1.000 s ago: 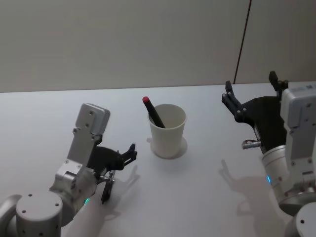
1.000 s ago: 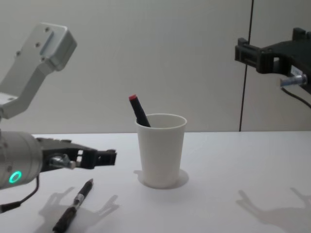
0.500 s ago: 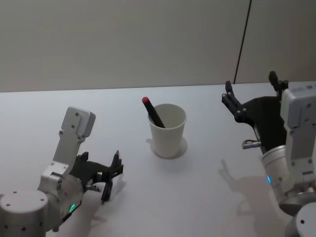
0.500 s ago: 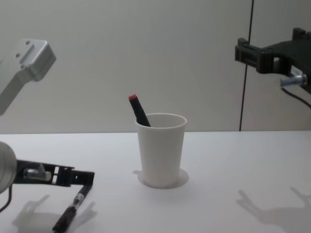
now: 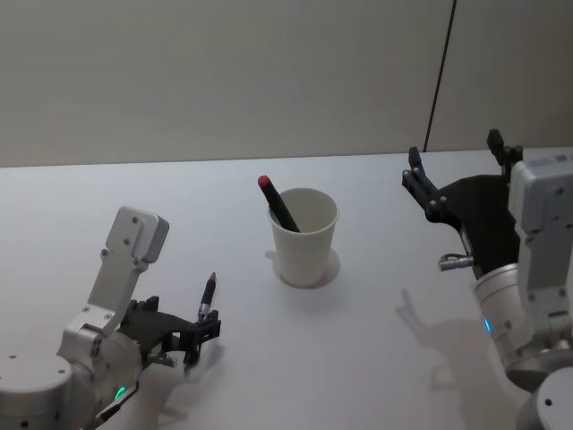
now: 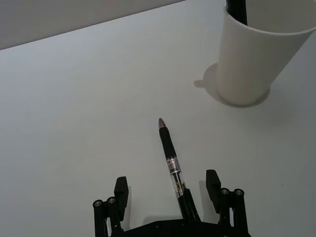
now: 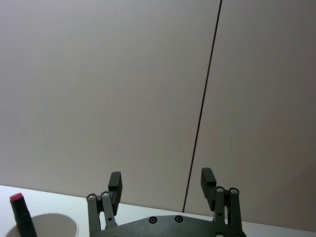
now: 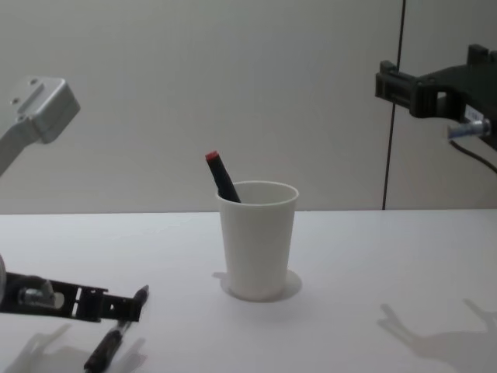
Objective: Place the pen into the pen holder.
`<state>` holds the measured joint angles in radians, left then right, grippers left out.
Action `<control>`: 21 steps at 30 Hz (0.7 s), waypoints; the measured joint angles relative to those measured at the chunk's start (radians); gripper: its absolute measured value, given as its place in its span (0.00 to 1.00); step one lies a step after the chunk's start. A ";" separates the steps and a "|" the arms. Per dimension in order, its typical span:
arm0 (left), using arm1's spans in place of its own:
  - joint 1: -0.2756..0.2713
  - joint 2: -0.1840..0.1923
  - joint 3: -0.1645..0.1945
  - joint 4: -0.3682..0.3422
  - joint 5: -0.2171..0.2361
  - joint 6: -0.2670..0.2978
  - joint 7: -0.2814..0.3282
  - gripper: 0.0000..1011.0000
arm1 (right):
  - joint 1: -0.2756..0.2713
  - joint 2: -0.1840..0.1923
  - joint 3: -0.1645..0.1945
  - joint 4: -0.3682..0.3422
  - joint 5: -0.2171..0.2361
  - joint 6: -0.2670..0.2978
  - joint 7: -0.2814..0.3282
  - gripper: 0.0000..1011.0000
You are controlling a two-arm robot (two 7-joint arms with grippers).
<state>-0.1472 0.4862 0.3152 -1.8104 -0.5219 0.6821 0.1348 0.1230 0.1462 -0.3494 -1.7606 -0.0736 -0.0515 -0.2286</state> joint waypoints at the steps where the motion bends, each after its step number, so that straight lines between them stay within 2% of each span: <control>1: 0.003 0.003 0.000 -0.003 0.000 0.005 -0.004 0.99 | 0.000 0.000 0.000 0.000 0.000 0.000 0.000 0.99; 18: 0.032 0.023 0.003 -0.014 0.039 0.040 -0.046 0.99 | 0.000 0.000 0.000 0.000 0.000 0.000 0.000 0.99; 21: 0.036 0.024 0.005 -0.014 0.047 0.043 -0.052 0.96 | 0.000 0.000 0.000 0.000 0.000 0.000 0.000 0.99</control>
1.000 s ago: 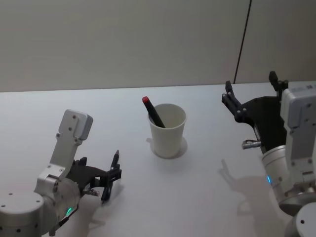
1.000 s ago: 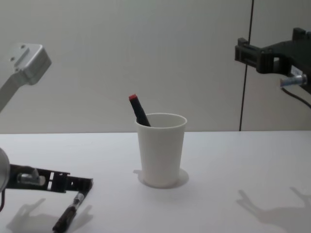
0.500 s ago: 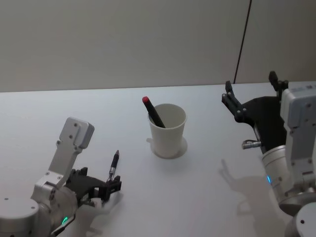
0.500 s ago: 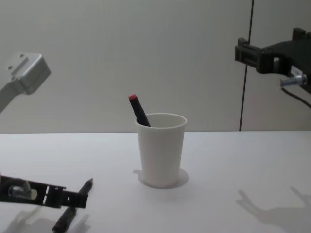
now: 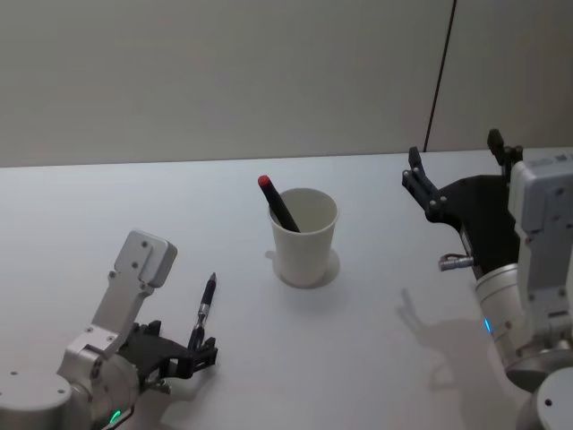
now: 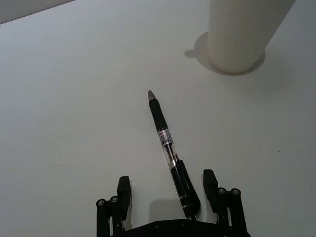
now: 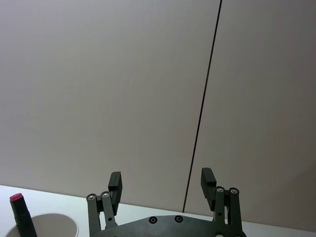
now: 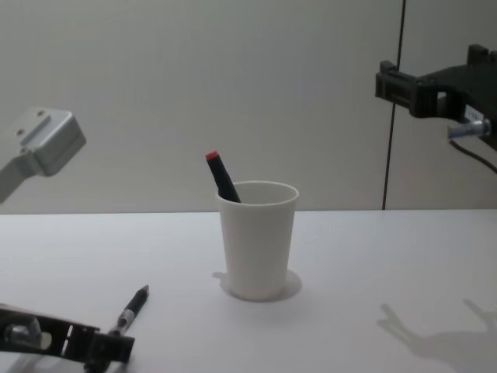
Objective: Place the pen into the pen holder.
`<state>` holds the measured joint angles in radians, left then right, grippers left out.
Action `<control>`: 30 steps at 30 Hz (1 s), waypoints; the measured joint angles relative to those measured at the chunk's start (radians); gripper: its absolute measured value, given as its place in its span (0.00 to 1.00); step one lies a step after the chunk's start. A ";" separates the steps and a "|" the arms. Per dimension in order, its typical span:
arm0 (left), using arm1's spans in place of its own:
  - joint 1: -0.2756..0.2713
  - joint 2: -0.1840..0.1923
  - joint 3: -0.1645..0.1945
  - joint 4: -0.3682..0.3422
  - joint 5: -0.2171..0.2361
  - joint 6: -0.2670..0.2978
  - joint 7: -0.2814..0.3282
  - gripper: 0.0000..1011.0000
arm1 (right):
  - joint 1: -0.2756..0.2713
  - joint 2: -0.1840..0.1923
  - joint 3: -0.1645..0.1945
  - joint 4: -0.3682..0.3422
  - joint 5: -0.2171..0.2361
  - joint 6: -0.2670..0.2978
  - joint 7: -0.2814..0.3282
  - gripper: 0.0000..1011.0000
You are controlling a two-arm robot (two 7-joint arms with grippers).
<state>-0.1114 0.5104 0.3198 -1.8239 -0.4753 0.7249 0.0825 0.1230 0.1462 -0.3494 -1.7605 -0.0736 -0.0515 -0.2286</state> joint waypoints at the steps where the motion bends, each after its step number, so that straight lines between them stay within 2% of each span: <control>1: 0.001 0.000 0.001 0.000 0.003 0.001 -0.002 0.92 | 0.000 0.000 0.000 0.000 0.000 0.000 0.000 0.99; 3: 0.002 0.000 0.002 0.000 0.008 0.002 -0.006 0.90 | 0.000 0.000 0.000 0.000 0.000 0.000 0.000 0.99; 8: 0.005 -0.001 0.006 0.000 0.023 0.002 -0.018 0.74 | 0.000 0.000 0.000 0.000 0.000 0.000 0.000 0.99; 16: 0.010 -0.005 0.010 0.000 0.044 0.002 -0.028 0.60 | 0.000 0.000 0.000 0.000 0.000 0.000 0.000 0.99; 30: 0.015 -0.013 0.015 -0.002 0.083 0.009 -0.035 0.51 | 0.000 0.000 0.000 0.000 0.000 0.000 0.000 0.99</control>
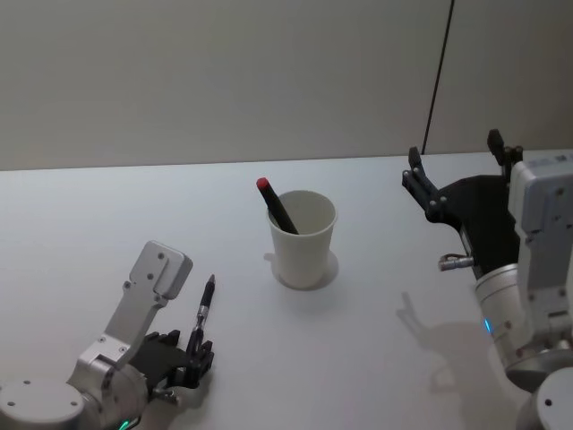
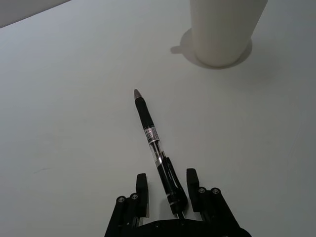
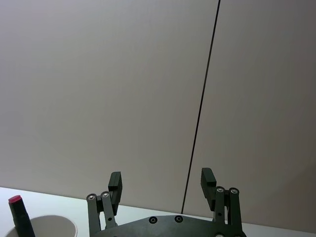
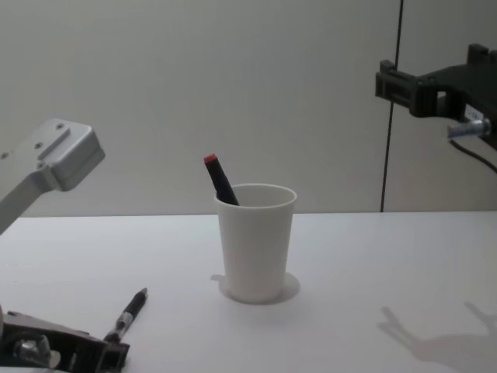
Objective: Place the pen into the pen holder.
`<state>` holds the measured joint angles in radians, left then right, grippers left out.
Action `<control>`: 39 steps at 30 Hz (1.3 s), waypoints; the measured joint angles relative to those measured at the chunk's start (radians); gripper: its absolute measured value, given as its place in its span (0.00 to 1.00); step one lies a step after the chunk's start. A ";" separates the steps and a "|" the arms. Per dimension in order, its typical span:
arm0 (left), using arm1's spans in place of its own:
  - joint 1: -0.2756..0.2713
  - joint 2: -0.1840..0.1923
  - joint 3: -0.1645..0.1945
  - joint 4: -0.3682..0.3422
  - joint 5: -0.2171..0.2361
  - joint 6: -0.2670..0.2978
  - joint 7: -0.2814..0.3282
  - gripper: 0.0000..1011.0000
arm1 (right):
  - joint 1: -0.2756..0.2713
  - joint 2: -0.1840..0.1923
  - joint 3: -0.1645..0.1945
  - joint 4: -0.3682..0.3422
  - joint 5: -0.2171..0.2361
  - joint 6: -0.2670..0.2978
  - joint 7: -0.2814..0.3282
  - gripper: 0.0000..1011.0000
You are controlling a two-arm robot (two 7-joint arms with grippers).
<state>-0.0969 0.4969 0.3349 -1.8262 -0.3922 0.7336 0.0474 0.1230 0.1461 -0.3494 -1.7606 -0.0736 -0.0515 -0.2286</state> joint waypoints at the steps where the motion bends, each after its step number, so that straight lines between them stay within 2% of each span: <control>1: 0.000 0.000 0.000 -0.001 0.003 0.001 0.000 0.49 | 0.000 0.000 0.000 0.000 0.000 0.000 0.000 0.99; 11: 0.003 -0.002 0.007 -0.012 0.048 0.004 -0.012 0.43 | 0.000 0.000 0.000 0.000 0.000 0.000 0.000 0.99; 14: 0.003 -0.004 0.009 -0.015 0.064 0.005 -0.018 0.36 | 0.000 0.000 0.000 0.000 0.000 0.000 0.000 0.99; 16: 0.003 -0.005 0.011 -0.017 0.075 0.005 -0.023 0.35 | 0.000 0.000 0.000 0.000 0.000 0.000 0.000 0.99; 21: 0.002 -0.010 0.016 -0.020 0.097 0.006 -0.035 0.20 | 0.000 0.000 0.000 0.000 0.000 0.000 0.000 0.99; 23: 0.000 -0.012 0.018 -0.021 0.108 0.008 -0.040 0.19 | 0.000 0.000 0.000 0.000 0.000 0.000 0.000 0.99; 32: -0.007 -0.022 0.021 -0.023 0.137 0.002 -0.063 0.18 | 0.000 0.000 0.000 0.000 0.000 0.000 0.000 0.99; 39: -0.009 -0.026 0.016 -0.020 0.141 -0.008 -0.068 0.18 | 0.000 0.000 0.000 0.000 0.000 0.000 0.000 0.99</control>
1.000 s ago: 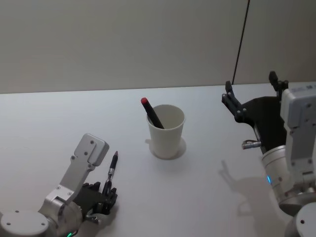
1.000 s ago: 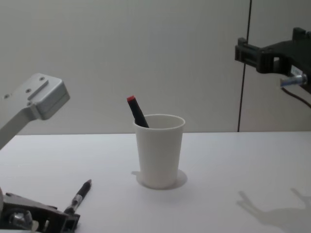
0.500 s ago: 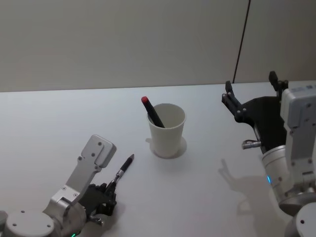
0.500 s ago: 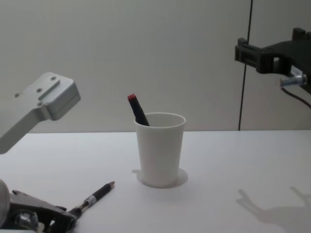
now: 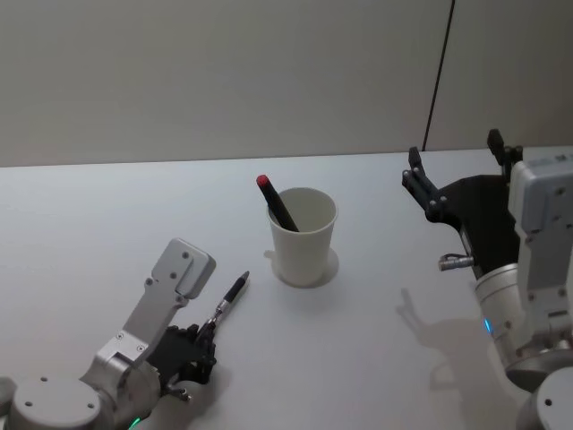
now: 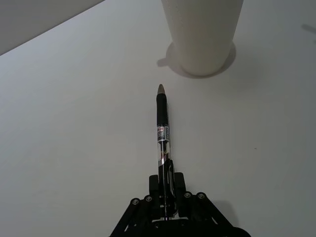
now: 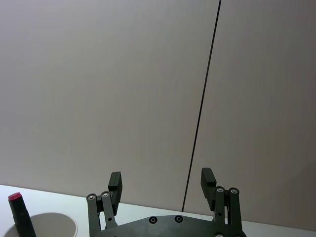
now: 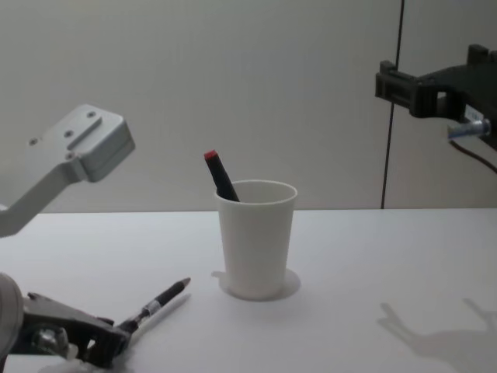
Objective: Place the pen into the pen holder.
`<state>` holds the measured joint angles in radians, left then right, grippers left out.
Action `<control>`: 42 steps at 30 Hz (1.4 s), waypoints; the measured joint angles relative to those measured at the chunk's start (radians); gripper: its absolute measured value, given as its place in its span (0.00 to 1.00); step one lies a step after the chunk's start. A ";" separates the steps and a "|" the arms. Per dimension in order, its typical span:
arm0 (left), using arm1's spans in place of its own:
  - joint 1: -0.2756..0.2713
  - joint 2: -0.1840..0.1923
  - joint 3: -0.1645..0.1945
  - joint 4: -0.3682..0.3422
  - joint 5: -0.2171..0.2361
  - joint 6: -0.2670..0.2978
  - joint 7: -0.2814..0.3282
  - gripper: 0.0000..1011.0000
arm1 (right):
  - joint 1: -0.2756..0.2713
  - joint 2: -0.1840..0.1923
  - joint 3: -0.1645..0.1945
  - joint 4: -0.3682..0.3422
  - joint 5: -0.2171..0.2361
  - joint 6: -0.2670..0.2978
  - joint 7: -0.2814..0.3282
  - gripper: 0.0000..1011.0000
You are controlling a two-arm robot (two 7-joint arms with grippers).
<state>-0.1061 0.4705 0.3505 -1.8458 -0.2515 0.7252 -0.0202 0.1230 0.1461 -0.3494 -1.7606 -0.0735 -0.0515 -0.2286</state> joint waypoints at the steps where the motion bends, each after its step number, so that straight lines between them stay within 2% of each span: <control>1: 0.000 0.000 -0.001 0.000 0.000 -0.004 0.000 0.18 | 0.000 0.000 0.000 0.000 0.000 0.000 0.000 0.99; 11: 0.010 0.003 -0.030 -0.001 -0.017 -0.070 0.043 0.18 | 0.000 0.000 0.000 0.000 0.000 0.000 0.000 0.99; 24: 0.027 0.008 -0.076 -0.018 -0.012 -0.188 0.171 0.18 | 0.000 0.000 0.000 0.000 0.000 0.000 0.000 0.99; 32: 0.041 0.005 -0.102 -0.024 -0.008 -0.299 0.232 0.18 | 0.000 0.000 0.000 0.000 0.000 0.000 0.000 0.99; 34: 0.043 0.005 -0.106 -0.024 -0.008 -0.324 0.237 0.18 | 0.000 0.000 0.000 0.000 0.000 0.000 0.000 0.99; 42: 0.058 0.003 -0.124 -0.013 -0.022 -0.483 0.223 0.18 | 0.000 0.000 0.000 0.000 0.000 0.000 0.000 0.99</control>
<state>-0.0484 0.4734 0.2265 -1.8592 -0.2733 0.2418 0.2024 0.1230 0.1461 -0.3494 -1.7605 -0.0735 -0.0515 -0.2286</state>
